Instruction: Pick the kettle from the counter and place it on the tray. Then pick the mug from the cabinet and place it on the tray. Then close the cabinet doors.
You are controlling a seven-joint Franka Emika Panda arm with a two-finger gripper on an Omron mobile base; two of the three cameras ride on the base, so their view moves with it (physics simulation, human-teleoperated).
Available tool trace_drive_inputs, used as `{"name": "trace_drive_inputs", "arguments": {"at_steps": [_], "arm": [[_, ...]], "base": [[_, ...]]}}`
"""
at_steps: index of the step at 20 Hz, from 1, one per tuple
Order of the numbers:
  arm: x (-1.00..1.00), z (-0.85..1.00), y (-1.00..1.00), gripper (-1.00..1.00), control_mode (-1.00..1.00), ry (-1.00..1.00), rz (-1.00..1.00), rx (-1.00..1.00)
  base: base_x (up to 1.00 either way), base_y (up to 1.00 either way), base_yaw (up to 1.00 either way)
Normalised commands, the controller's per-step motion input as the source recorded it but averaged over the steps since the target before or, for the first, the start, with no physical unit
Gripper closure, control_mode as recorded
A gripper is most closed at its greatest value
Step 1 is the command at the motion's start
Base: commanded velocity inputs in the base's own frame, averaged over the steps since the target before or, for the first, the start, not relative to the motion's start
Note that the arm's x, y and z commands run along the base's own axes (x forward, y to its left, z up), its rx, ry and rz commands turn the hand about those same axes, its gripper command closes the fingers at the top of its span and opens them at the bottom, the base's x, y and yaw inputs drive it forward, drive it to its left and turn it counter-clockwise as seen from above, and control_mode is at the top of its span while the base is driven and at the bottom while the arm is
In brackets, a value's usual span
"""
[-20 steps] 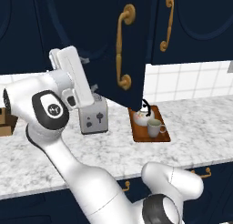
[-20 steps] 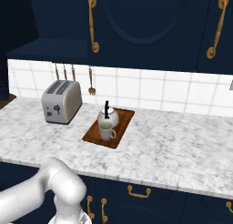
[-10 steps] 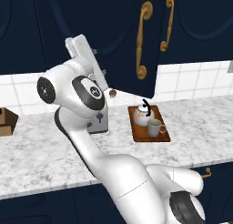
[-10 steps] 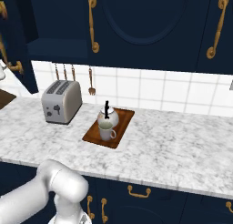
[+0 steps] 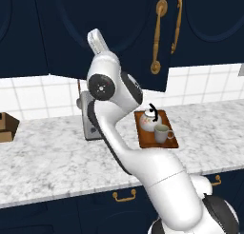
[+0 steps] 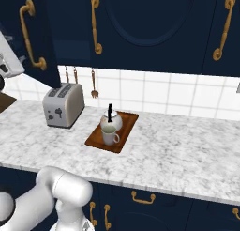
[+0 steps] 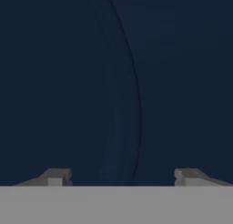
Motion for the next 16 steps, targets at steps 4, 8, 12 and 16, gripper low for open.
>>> {"name": "trace_drive_inputs", "arguments": {"at_steps": [4, 8, 12, 16], "arm": [[0.68, 0.0, -0.76, -1.0, -1.0, 0.01, 0.21, 0.0], [0.87, 0.0, -0.29, -1.0, -1.0, 0.02, 0.11, 0.0], [0.82, -0.02, -0.32, -1.0, -1.0, 0.01, 0.07, 0.0], [0.84, -0.19, -0.35, -1.0, -1.0, 0.01, 0.07, 0.0]], "base": [[0.0, 0.0, 0.0], [0.0, 0.0, 0.0], [0.0, 0.0, 0.0], [0.0, 0.0, 0.0]]}}
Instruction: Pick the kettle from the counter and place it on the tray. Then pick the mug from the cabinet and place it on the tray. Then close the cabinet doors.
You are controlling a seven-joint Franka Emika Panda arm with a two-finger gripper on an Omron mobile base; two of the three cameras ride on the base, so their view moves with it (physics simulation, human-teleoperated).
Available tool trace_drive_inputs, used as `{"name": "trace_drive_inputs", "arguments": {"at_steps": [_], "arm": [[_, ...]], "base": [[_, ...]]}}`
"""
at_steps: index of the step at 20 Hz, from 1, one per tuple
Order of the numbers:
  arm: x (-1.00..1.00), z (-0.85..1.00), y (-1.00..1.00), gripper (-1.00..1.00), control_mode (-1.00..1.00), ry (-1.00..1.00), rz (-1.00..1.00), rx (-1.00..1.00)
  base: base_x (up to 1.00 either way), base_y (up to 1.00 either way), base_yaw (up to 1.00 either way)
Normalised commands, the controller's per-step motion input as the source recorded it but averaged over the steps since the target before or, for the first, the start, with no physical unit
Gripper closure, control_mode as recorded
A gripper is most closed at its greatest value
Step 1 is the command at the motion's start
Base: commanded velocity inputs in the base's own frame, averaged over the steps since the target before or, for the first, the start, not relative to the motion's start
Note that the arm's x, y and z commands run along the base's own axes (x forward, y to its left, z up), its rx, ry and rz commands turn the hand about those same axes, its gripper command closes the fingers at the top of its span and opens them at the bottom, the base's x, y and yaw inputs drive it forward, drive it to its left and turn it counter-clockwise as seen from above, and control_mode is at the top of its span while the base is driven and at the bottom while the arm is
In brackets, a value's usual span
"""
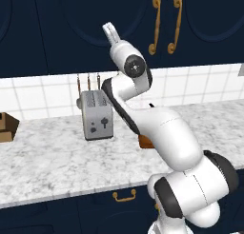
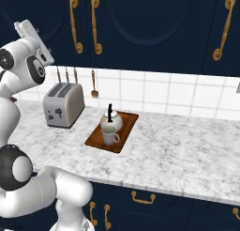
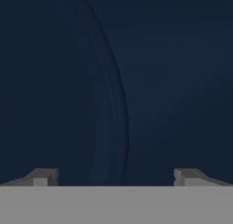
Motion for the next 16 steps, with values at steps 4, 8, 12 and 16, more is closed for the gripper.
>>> {"name": "trace_drive_inputs", "arguments": {"at_steps": [4, 8, 12, 16], "arm": [[0.83, -0.26, -0.33, -1.0, -1.0, 0.0, 0.08, 0.0], [0.71, -0.22, -0.26, -1.0, -1.0, 0.0, 0.07, 0.0], [0.55, -0.19, -0.3, -1.0, -1.0, 0.02, 0.03, 0.0], [0.65, -0.09, -0.34, -1.0, -1.0, 0.15, 0.03, 0.0]], "base": [[0.0, 0.0, 0.0], [0.0, 0.0, 0.0], [0.0, 0.0, 0.0], [0.0, 0.0, 0.0]]}}
